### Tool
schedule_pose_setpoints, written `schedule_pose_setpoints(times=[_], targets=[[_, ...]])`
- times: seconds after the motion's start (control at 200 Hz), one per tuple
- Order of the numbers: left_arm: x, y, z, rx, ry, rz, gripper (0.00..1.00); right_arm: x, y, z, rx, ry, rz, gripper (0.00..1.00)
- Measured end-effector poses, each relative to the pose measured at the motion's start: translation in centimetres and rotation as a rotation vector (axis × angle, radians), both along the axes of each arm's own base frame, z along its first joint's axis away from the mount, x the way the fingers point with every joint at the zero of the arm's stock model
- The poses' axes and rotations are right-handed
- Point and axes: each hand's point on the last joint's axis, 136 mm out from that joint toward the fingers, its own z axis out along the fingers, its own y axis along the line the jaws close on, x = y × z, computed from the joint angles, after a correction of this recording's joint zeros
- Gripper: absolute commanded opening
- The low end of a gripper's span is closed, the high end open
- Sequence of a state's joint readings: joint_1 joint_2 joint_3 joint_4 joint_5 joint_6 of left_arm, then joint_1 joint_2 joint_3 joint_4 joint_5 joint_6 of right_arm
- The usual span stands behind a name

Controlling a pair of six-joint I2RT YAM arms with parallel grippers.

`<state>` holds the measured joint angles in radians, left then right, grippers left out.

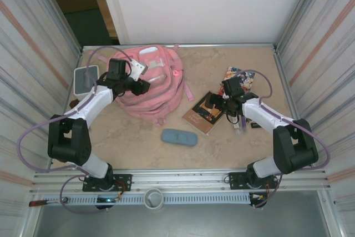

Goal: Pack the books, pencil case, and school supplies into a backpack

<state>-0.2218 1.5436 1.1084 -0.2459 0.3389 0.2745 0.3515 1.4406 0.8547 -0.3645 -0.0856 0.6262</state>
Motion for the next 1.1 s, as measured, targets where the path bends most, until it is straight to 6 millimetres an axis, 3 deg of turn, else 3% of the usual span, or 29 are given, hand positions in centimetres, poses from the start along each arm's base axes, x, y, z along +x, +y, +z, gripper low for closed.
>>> schedule_pose_setpoints(times=[0.12,0.256,0.366,0.471,0.641,0.957,1.102], targets=[[-0.5,-2.8,1.7,-0.105,-0.023,-0.004,0.67,-1.2,-0.5,-1.2,0.017,0.044,-0.062,0.91],[-3.1,-10.3,3.0,-0.234,0.008,-0.095,0.68,-2.2,-0.9,-2.4,0.043,0.084,-0.131,0.90],[-6.4,-15.9,1.3,-0.273,0.119,-0.154,0.68,-2.3,-0.8,-2.9,0.069,0.091,-0.169,0.88],[-8.3,-19.0,-1.7,-0.235,0.236,-0.138,0.68,-2.3,-0.5,-3.0,0.100,0.094,-0.188,0.86],[-8.6,-19.9,-5.9,-0.145,0.351,-0.035,0.68,-1.8,-0.2,-3.2,0.122,0.087,-0.202,0.83],[-6.9,-19.9,-10.7,-0.049,0.436,0.066,0.68,-1.7,0.3,-4.7,0.148,0.099,-0.206,0.76],[-7.4,-19.9,-12.8,-0.019,0.478,0.077,0.64,-1.7,0.2,-4.9,0.151,0.102,-0.222,0.65]])
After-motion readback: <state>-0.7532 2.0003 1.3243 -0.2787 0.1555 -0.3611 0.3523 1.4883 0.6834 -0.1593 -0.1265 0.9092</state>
